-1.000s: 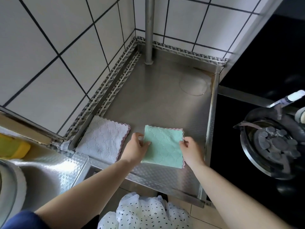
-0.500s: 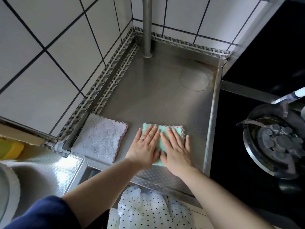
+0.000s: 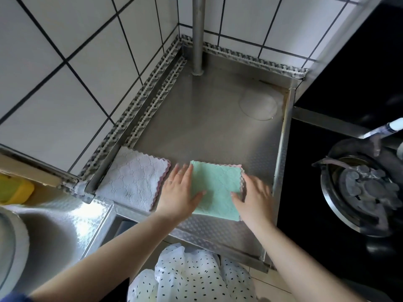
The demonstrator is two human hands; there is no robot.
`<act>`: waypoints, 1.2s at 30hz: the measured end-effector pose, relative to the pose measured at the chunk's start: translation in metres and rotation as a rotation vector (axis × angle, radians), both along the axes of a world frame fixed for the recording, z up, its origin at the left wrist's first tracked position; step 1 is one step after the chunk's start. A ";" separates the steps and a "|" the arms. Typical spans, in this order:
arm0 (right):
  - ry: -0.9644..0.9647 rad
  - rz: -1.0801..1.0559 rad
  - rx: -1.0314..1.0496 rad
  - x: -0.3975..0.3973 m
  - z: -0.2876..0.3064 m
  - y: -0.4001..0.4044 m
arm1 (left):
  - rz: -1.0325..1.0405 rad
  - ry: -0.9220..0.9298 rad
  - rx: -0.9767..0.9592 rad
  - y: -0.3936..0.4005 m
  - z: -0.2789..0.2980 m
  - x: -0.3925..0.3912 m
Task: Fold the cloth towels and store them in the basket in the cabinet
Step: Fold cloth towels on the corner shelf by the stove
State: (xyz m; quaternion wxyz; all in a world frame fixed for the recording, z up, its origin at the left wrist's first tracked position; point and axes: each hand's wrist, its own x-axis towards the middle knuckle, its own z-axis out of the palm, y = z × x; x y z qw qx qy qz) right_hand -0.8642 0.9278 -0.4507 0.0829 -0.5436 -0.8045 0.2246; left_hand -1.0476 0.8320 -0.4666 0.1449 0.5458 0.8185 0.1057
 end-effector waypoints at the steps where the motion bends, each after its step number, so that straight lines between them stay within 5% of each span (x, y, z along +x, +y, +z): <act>1: 0.058 -0.057 -0.049 0.006 0.001 0.000 | 0.043 -0.018 -0.005 -0.005 0.003 -0.001; 5: 0.288 -0.212 -0.485 0.004 -0.002 0.001 | 0.123 -0.249 -0.058 -0.010 0.019 0.004; 14: 0.706 -0.605 -0.817 -0.010 0.018 -0.003 | 0.448 -0.798 0.065 0.001 0.038 0.002; 23: 0.751 -0.492 -0.939 -0.065 0.046 -0.044 | 0.538 -0.762 0.222 -0.048 0.066 -0.054; 29: 0.690 -0.308 -0.940 -0.136 0.045 -0.061 | 0.422 -0.298 0.212 -0.070 0.087 -0.119; 36: 0.613 -0.226 -0.931 -0.171 0.031 -0.076 | 0.363 -0.201 0.094 -0.079 0.076 -0.142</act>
